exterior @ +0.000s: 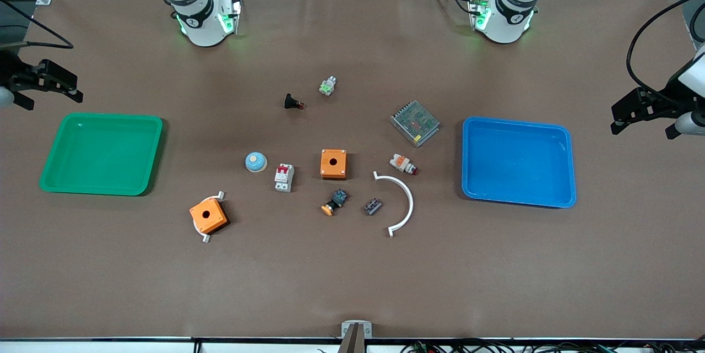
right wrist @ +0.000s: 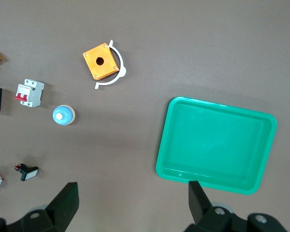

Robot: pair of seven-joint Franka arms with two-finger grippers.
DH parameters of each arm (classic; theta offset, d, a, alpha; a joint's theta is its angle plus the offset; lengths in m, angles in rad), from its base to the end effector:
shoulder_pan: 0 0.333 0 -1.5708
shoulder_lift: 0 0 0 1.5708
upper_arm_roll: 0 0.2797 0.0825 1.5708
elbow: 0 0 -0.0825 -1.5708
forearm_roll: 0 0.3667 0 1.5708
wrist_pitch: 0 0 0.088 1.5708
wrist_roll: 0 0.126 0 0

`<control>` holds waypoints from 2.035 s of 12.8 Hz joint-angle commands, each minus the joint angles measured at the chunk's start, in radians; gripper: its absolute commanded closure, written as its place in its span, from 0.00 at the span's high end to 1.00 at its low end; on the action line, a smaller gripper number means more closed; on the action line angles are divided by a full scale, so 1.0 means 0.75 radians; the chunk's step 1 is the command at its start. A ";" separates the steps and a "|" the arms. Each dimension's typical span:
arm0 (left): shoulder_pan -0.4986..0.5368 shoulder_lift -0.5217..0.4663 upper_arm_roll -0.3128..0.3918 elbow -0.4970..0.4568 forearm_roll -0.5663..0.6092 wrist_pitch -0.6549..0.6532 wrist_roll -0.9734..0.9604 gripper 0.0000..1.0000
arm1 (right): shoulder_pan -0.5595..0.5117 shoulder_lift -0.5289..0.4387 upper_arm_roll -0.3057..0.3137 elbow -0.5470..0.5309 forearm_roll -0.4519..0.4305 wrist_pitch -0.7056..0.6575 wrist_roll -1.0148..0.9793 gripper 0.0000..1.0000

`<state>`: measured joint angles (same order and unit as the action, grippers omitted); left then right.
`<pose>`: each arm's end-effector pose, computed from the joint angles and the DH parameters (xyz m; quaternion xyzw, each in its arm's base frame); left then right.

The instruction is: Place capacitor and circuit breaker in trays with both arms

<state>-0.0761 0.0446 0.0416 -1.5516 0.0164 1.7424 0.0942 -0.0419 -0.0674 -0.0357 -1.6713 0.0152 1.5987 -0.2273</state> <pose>0.5687 -0.0183 0.5701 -0.9952 0.0650 -0.0727 0.0113 0.5186 -0.0389 0.5615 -0.9972 -0.0746 0.0013 0.0091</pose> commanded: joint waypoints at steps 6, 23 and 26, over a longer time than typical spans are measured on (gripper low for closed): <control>0.005 0.014 -0.004 0.030 -0.024 -0.032 -0.001 1.00 | 0.025 0.004 -0.004 0.030 -0.018 -0.015 0.000 1.00; -0.508 0.901 -0.033 0.357 -0.073 0.494 -1.452 1.00 | 0.540 0.490 -0.004 0.015 -0.002 0.396 0.562 0.93; -0.592 1.008 -0.033 0.359 -0.141 0.754 -1.690 1.00 | 0.647 0.650 -0.004 0.015 0.000 0.572 0.771 0.93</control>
<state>-0.4905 0.7442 0.0128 -1.3289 -0.0653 2.2490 -1.0785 0.4000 0.3567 -0.0285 -1.6838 0.0157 1.9915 0.2767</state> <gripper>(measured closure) 0.000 0.070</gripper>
